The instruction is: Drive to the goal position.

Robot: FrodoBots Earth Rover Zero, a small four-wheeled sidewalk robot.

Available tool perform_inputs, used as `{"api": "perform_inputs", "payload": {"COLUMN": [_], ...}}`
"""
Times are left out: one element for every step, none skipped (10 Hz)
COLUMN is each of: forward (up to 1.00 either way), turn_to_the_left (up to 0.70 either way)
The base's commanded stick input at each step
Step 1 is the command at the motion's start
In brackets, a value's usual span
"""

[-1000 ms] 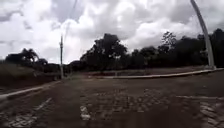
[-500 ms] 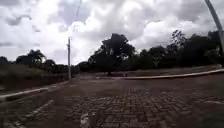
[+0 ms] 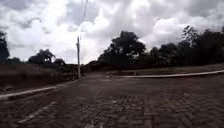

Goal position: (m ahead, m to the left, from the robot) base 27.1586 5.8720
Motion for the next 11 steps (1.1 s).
{"api": "perform_inputs", "payload": {"forward": [1.0,1.0,1.0,1.0,1.0,1.0,1.0,1.0,1.0,1.0,1.0], "turn_to_the_left": [0.0,0.0,0.0,0.0,0.0,0.0,0.0,0.0,0.27,0.27,0.27]}}
